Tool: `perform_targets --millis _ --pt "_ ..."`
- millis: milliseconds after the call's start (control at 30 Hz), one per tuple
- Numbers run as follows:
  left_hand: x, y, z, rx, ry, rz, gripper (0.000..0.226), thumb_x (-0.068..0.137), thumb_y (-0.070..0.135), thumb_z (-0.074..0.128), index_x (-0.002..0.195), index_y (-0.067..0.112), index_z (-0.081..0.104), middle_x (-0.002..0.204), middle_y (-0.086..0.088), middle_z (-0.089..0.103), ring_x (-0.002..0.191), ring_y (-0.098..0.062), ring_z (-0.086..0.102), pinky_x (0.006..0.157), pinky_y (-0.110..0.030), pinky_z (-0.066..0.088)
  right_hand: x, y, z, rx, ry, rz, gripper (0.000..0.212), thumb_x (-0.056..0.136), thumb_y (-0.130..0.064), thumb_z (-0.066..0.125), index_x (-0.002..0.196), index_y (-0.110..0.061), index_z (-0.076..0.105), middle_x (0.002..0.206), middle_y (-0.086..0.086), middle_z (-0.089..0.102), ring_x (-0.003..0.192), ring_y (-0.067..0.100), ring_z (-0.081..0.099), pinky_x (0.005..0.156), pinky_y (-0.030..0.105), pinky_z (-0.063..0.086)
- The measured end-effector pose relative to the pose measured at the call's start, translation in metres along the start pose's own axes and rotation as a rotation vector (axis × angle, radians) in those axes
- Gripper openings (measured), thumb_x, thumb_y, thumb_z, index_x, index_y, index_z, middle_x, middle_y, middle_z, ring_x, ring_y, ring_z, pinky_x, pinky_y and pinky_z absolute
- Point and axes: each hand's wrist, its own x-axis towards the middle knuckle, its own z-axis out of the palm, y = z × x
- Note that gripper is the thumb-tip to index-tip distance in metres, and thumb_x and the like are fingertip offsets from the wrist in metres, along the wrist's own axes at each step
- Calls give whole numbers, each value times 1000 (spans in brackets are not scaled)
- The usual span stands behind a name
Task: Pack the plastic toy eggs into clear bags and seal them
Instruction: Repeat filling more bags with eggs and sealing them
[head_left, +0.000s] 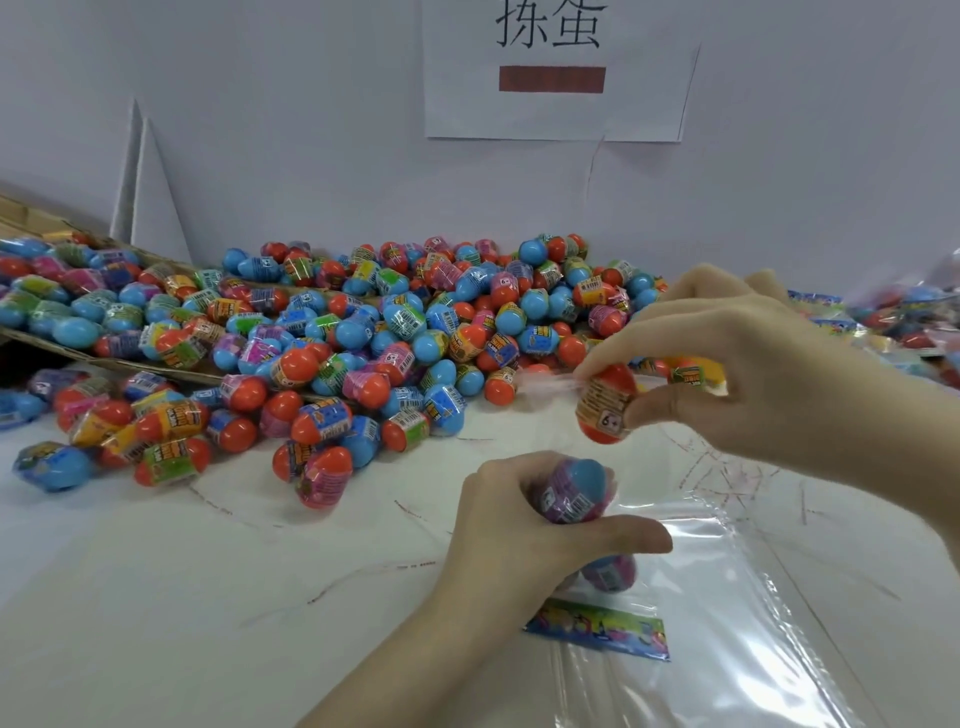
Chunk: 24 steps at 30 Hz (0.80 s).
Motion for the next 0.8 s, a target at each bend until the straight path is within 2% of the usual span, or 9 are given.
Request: perform_targets --millis 100,233,267,333,433,500,567,667,800 --pt "0 1 0 -44 -5 -18 50 22 50 74 69 34 70 62 7 67 57 -4 61 49 -23 53 0 6 -8 -11 -118 4 32 75 -34 66 97 -54 55 89 -31 53 93 0 31 74 23 15" --pt "-1 2 0 -81 -13 -50 46 21 50 73 63 31 71 58 11 66 52 -4 58 44 -20 48 -4 10 -13 60 -185 48 34 73 -38 67 77 -64 47 97 -25 53 92 0 32 77 19 20" --pt "0 2 0 -88 -5 -53 45 21 51 73 61 30 71 57 12 65 51 -2 58 42 -18 47 -5 10 -13 90 -187 45 35 71 -37 68 74 -65 47 95 -27 54 91 -4 33 77 13 22" --pt "0 2 -1 -86 17 -56 43 21 54 71 58 31 70 56 12 64 51 0 58 41 -16 46 -6 9 -13 119 -190 12 38 68 -36 69 70 -67 48 95 -45 43 97 -13 32 76 -1 23" --pt "1 2 -2 -96 16 -56 42 22 53 70 59 33 70 55 10 62 49 1 55 43 -16 46 -6 9 -9 141 -165 -7 36 67 -37 70 74 -65 48 90 -53 38 93 -22 33 73 -6 23" --pt "1 2 -2 -92 4 -59 42 22 52 71 59 32 70 55 9 62 50 -1 56 44 -17 47 -7 10 -7 132 -154 -21 33 68 -40 69 81 -62 48 83 -45 49 95 -23 30 74 -8 20" --pt "2 0 -2 -87 7 -61 46 21 52 72 59 26 69 56 7 64 51 -3 57 46 -16 48 -7 10 -5 88 -157 -41 29 69 -45 65 84 -61 46 79 -43 50 95 -26 25 75 -9 15" --pt "3 -1 -2 -104 5 -69 43 22 51 71 59 30 69 55 7 64 52 -6 57 44 -17 46 -7 8 -4 68 -161 -49 20 64 -60 48 84 -63 44 84 -36 49 97 -23 22 78 -4 16" --pt "2 1 -4 -126 18 -112 34 25 52 69 57 38 69 56 11 66 48 -1 60 43 -18 48 -6 10 0 98 -183 -78 36 55 -73 29 82 -59 50 98 -36 47 104 -9 29 81 16 23"
